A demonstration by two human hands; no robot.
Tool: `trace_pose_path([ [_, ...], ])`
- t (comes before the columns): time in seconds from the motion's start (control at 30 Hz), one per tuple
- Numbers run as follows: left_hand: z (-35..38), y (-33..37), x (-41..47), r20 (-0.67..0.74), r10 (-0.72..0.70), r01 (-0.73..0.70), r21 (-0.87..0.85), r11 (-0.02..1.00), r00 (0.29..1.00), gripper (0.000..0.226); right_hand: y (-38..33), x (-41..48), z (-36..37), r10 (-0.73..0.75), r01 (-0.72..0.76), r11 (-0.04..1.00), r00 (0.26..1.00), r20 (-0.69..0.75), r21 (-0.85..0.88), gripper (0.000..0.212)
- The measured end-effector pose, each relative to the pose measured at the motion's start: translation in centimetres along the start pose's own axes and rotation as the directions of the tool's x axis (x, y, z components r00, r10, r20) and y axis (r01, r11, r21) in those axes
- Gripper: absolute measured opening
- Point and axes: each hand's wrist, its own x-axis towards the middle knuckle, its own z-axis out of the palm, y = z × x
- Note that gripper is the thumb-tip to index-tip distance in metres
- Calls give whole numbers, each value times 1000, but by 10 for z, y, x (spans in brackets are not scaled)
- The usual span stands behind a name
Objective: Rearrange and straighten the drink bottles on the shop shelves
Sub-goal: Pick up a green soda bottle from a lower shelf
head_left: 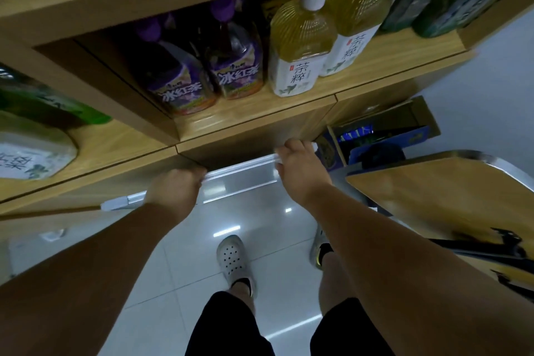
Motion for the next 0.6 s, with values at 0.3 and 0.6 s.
trace_pose_path([
  [0.3,5,-4,-3,-165,-3,16,79,997,986,34,-7,-5,26,107,-102,976,994,16,-194,89],
  [0.6,7,8,-14,-39,-64,69,165,984,997,81,4,-7,-17,80,-94,987,991,109,132,83],
])
